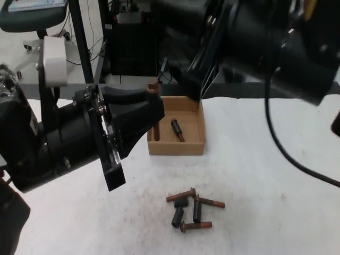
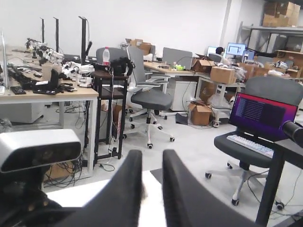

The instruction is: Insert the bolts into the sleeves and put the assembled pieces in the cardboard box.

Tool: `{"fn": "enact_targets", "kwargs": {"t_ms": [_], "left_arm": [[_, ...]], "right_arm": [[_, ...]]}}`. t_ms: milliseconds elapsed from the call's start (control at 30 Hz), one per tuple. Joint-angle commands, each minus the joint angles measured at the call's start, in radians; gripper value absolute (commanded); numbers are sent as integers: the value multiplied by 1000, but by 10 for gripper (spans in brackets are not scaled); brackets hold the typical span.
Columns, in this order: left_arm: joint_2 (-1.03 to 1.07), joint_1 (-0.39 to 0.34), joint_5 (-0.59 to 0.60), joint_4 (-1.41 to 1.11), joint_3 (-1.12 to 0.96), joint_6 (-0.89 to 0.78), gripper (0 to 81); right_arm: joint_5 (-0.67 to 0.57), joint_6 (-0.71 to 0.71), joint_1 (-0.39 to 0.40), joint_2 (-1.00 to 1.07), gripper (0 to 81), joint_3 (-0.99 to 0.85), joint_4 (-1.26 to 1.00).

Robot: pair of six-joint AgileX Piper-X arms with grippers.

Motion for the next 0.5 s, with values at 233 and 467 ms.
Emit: {"fn": "enact_targets", "kwargs": {"t_ms": [233, 467], "left_arm": [[-4, 1, -66, 12, -7, 41, 3], [8, 13, -273, 253, -113, 39, 3]], "right_arm": [[66, -65, -4, -13, 8, -8, -10], [340, -151, -80, -13, 8, -8, 264]]}}
